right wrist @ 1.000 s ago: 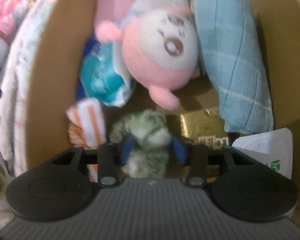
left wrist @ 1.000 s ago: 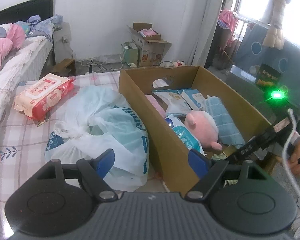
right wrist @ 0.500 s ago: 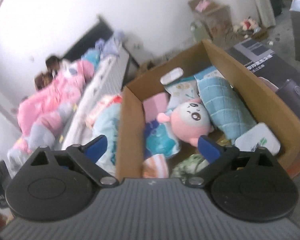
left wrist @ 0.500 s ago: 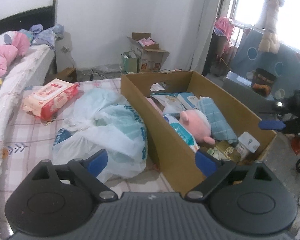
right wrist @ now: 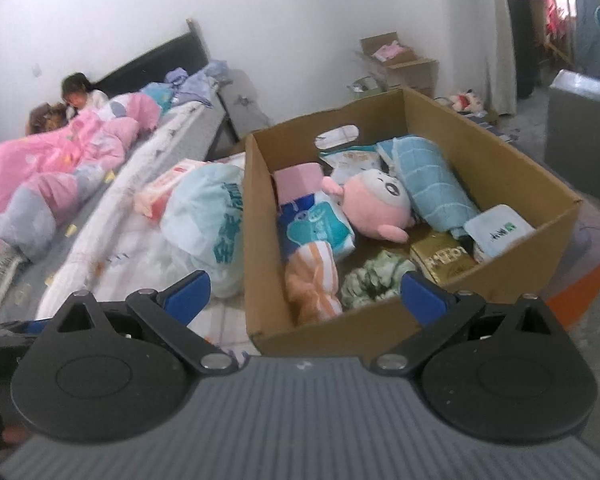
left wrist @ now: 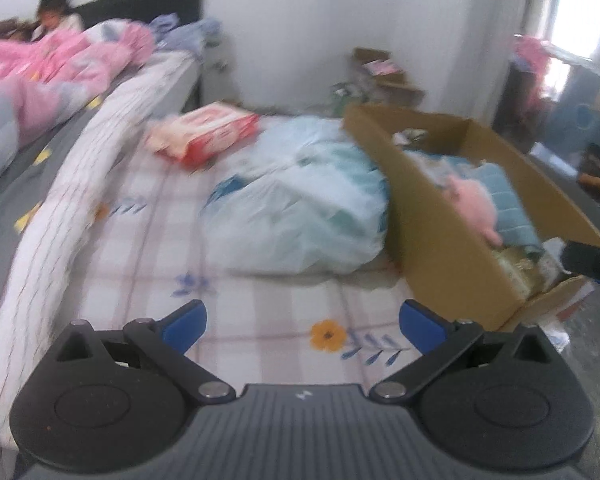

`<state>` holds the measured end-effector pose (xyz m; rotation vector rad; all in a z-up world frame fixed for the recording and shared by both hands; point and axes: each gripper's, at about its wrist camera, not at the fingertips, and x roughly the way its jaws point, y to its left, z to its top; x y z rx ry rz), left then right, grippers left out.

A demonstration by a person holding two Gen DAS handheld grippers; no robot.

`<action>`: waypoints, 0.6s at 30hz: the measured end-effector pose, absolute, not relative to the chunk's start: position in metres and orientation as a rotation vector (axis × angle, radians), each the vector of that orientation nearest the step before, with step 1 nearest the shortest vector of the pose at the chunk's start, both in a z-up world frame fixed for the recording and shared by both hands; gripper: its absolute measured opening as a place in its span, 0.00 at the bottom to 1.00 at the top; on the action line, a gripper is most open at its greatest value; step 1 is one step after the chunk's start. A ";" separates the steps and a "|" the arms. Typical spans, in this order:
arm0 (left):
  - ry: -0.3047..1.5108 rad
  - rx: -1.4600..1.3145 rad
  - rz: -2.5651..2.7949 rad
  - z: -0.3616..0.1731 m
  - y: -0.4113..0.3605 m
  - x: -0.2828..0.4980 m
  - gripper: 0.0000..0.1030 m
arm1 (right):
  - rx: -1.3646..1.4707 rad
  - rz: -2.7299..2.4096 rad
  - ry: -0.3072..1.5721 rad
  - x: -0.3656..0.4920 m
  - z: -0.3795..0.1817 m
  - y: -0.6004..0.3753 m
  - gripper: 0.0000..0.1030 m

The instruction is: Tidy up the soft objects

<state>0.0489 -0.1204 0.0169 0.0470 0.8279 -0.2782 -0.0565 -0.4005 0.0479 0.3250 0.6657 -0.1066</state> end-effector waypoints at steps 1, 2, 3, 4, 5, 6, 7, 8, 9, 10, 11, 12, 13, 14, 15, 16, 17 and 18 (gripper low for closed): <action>0.839 0.040 -0.267 0.016 -0.117 0.047 1.00 | 0.319 -0.113 0.666 -0.060 0.048 -0.397 0.99; 0.842 0.035 -0.263 0.016 -0.114 0.045 1.00 | 0.316 -0.116 0.668 -0.064 0.048 -0.394 0.99; 0.844 0.032 -0.256 0.016 -0.112 0.042 1.00 | 0.315 -0.118 0.670 -0.066 0.046 -0.391 0.99; 0.847 0.035 -0.239 0.015 -0.111 0.039 1.00 | 0.310 -0.121 0.675 -0.069 0.045 -0.389 0.99; 0.850 0.042 -0.221 0.014 -0.111 0.037 1.00 | 0.300 -0.125 0.681 -0.071 0.044 -0.387 0.99; 0.857 0.051 -0.199 0.013 -0.112 0.034 1.00 | 0.281 -0.134 0.685 -0.072 0.043 -0.384 0.99; 0.867 0.063 -0.180 0.012 -0.113 0.032 1.00 | 0.256 -0.149 0.686 -0.074 0.043 -0.381 0.99; 0.880 0.079 -0.164 0.010 -0.115 0.031 1.00 | 0.229 -0.165 0.687 -0.076 0.043 -0.378 0.99; 0.890 0.094 -0.155 0.008 -0.117 0.030 1.00 | 0.196 -0.186 0.686 -0.078 0.045 -0.375 0.99; 0.895 0.109 -0.149 0.006 -0.119 0.028 1.00 | 0.170 -0.201 0.682 -0.080 0.047 -0.372 0.99; 0.894 0.115 -0.146 0.005 -0.120 0.027 1.00 | 0.150 -0.210 0.677 -0.082 0.049 -0.371 0.99; 0.894 0.117 -0.136 0.003 -0.121 0.025 1.00 | 0.139 -0.214 0.672 -0.083 0.050 -0.370 0.99; 0.897 0.117 -0.126 0.003 -0.123 0.023 1.00 | 0.127 -0.219 0.663 -0.085 0.051 -0.369 0.99; 0.898 0.115 -0.122 0.002 -0.123 0.023 1.00 | 0.113 -0.225 0.649 -0.088 0.053 -0.369 0.99; 0.899 0.117 -0.125 0.001 -0.125 0.023 1.00 | 0.103 -0.232 0.636 -0.090 0.054 -0.369 0.99; 0.904 0.122 -0.127 0.001 -0.126 0.023 1.00 | 0.097 -0.237 0.629 -0.091 0.056 -0.370 0.99; 0.911 0.127 -0.129 0.001 -0.129 0.024 1.00 | 0.093 -0.237 0.629 -0.092 0.057 -0.370 0.99; 0.918 0.127 -0.132 0.001 -0.131 0.023 1.00 | 0.098 -0.226 0.638 -0.092 0.057 -0.371 0.99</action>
